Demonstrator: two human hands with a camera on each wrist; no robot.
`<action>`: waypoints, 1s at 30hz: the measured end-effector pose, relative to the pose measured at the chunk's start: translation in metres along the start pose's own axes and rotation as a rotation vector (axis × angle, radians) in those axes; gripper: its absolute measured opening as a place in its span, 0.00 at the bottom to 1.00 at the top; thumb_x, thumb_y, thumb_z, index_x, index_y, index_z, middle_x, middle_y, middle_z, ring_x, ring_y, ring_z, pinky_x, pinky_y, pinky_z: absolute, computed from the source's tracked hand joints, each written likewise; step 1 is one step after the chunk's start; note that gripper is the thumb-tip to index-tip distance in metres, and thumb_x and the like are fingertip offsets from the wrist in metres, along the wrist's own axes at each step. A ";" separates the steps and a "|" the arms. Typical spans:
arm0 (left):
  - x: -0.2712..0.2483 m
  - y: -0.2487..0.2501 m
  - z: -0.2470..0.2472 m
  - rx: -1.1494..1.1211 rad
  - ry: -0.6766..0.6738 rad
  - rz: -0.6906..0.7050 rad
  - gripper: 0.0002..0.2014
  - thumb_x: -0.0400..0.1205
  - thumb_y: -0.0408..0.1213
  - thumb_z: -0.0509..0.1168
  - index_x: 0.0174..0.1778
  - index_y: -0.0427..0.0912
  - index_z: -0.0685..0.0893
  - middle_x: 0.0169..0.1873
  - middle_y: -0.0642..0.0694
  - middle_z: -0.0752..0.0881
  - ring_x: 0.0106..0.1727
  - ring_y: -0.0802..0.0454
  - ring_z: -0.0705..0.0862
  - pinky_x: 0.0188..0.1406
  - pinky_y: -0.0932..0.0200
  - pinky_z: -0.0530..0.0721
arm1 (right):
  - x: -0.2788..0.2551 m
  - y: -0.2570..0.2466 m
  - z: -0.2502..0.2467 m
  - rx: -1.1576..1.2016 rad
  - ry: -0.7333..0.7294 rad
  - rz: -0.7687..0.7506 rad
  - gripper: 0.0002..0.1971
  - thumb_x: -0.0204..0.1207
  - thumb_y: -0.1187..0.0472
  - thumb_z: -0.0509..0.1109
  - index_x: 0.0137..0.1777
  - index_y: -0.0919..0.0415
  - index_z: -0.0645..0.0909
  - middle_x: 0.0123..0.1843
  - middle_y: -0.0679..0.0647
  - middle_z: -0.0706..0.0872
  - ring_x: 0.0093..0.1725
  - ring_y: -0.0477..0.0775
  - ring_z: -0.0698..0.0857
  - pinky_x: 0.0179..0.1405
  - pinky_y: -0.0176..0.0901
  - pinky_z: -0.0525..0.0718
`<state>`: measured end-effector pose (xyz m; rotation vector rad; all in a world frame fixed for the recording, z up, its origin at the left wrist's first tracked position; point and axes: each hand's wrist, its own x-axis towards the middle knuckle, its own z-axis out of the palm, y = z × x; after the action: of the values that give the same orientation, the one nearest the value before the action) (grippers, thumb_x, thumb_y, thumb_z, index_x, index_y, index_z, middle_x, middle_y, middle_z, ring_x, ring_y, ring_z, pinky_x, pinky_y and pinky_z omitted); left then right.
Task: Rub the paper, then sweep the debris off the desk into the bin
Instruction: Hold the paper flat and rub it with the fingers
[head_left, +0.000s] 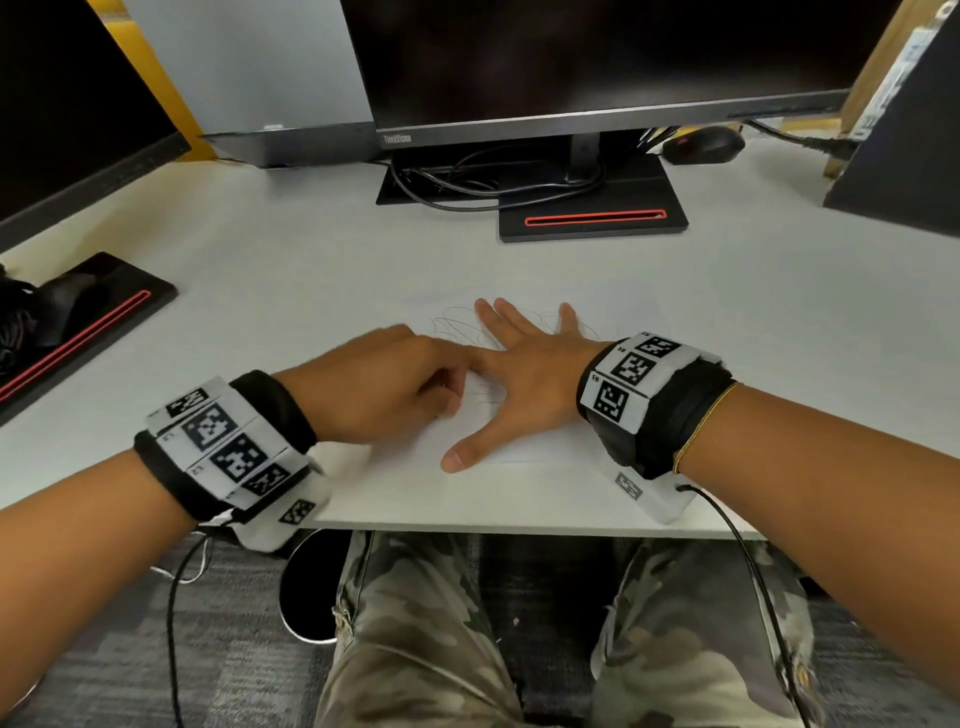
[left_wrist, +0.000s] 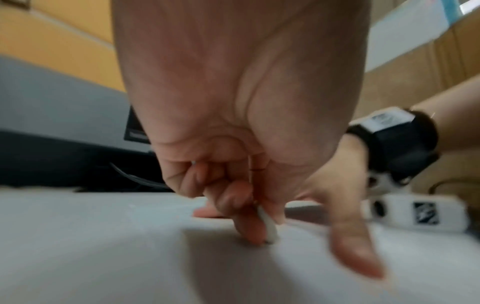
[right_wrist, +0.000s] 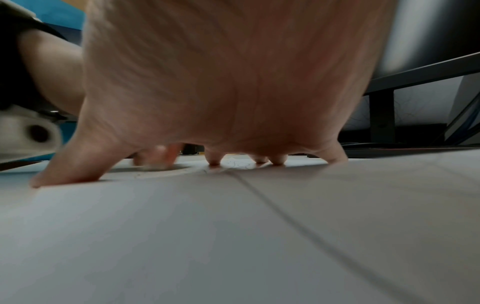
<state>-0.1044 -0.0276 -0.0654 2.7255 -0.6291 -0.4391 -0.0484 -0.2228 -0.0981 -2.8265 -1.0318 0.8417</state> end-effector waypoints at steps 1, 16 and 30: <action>-0.002 0.006 0.003 -0.021 -0.054 0.034 0.07 0.86 0.38 0.69 0.44 0.56 0.85 0.33 0.58 0.87 0.38 0.60 0.84 0.38 0.68 0.77 | 0.000 0.000 0.000 -0.001 -0.002 -0.002 0.69 0.54 0.07 0.66 0.89 0.23 0.30 0.92 0.50 0.21 0.90 0.55 0.21 0.80 0.88 0.29; 0.007 0.011 0.004 0.071 0.044 -0.013 0.05 0.86 0.41 0.65 0.45 0.53 0.83 0.32 0.61 0.86 0.35 0.59 0.83 0.38 0.59 0.80 | 0.001 -0.001 0.001 -0.006 -0.002 0.007 0.68 0.54 0.07 0.67 0.90 0.25 0.36 0.92 0.51 0.21 0.90 0.54 0.21 0.80 0.89 0.28; -0.002 -0.004 -0.021 -0.086 0.074 -0.129 0.06 0.85 0.37 0.71 0.45 0.54 0.88 0.38 0.60 0.89 0.40 0.69 0.85 0.41 0.70 0.76 | -0.013 -0.002 -0.014 0.039 -0.037 -0.022 0.65 0.58 0.10 0.70 0.91 0.24 0.38 0.94 0.49 0.27 0.92 0.53 0.27 0.85 0.83 0.31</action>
<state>-0.0971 -0.0187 -0.0472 2.6960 -0.4074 -0.3843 -0.0508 -0.2268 -0.0801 -2.7725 -1.0366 0.9055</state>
